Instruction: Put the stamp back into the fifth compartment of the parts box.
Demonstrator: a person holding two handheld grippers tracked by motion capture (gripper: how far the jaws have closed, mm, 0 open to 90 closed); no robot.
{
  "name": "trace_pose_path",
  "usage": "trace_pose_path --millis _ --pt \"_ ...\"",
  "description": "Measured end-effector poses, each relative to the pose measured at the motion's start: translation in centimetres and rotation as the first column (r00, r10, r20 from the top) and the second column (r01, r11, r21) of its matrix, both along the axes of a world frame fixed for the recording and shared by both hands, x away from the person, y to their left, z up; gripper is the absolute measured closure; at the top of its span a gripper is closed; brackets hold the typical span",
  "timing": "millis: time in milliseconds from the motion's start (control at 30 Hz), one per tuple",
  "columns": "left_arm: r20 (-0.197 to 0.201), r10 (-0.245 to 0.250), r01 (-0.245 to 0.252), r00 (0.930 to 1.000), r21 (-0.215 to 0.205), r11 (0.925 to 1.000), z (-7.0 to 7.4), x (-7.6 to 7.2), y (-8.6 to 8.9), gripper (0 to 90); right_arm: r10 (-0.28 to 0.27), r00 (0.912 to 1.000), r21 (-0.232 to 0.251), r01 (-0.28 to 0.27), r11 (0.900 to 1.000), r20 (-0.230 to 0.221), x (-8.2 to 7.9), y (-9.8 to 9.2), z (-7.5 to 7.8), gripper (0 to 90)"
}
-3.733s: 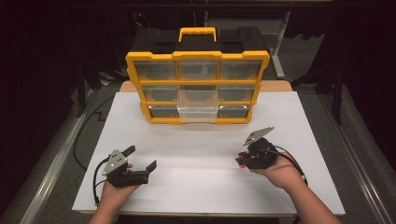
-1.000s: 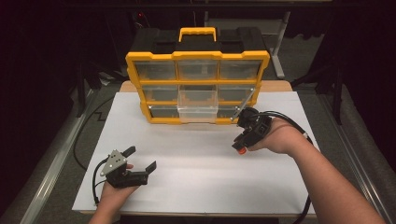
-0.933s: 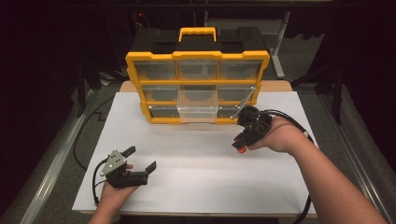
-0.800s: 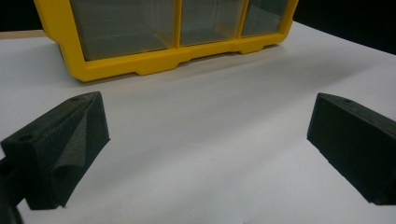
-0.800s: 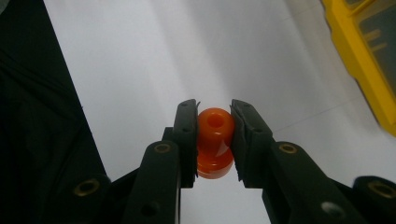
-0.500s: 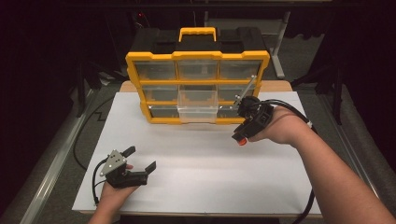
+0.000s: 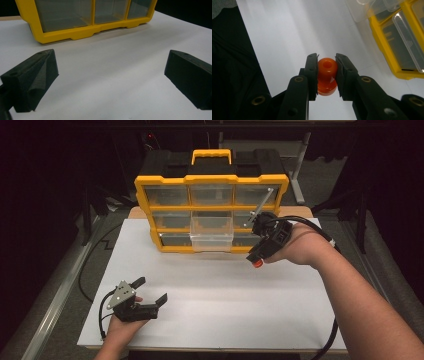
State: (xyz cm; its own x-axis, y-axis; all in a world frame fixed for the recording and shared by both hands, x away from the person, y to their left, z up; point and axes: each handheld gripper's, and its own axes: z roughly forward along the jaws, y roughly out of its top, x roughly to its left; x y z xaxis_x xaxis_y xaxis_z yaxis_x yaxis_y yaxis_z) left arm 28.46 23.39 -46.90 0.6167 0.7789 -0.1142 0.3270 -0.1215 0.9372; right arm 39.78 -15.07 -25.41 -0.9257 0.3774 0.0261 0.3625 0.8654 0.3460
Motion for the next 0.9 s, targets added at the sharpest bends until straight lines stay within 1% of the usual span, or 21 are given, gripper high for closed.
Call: trace_pose_path --millis 167,200,267,533,667,700,900 --pt "0.0 -0.002 0.002 1.0 0.003 1.0 0.0 0.0 0.0 0.1 -0.007 1.0 0.001 0.007 1.0 0.007 0.2 0.2 0.8 73.7" --pt "0.001 -0.003 0.003 1.0 0.004 1.0 0.0 0.0 0.0 0.1 -0.009 0.9999 -0.008 0.009 1.0 0.01 0.2 0.2 1.0 73.7" --pt "0.001 -0.005 0.005 1.0 0.004 1.0 0.0 0.0 0.0 0.1 -0.006 0.9999 0.0 0.006 1.0 0.014 0.4 0.3 1.2 73.7" --pt "0.0 -0.009 0.009 1.0 0.007 0.9999 0.0 -0.1 0.0 0.1 -0.012 0.9996 0.0 0.012 1.0 0.027 0.8 0.7 2.4 73.7" --pt "0.002 -0.007 0.007 1.0 0.002 1.0 0.0 -0.1 0.0 0.1 -0.014 0.9994 -0.003 0.014 1.0 0.032 1.1 0.8 2.8 73.7" --pt "0.002 -0.006 0.006 1.0 0.001 1.0 0.0 -0.1 0.0 0.1 -0.016 0.9993 -0.012 0.016 1.0 0.034 1.1 0.9 2.9 73.7" --pt "0.002 -0.008 0.008 1.0 0.004 1.0 0.0 -0.1 0.0 0.1 -0.015 0.9991 -0.007 0.015 1.0 0.04 1.6 1.3 3.4 73.7"
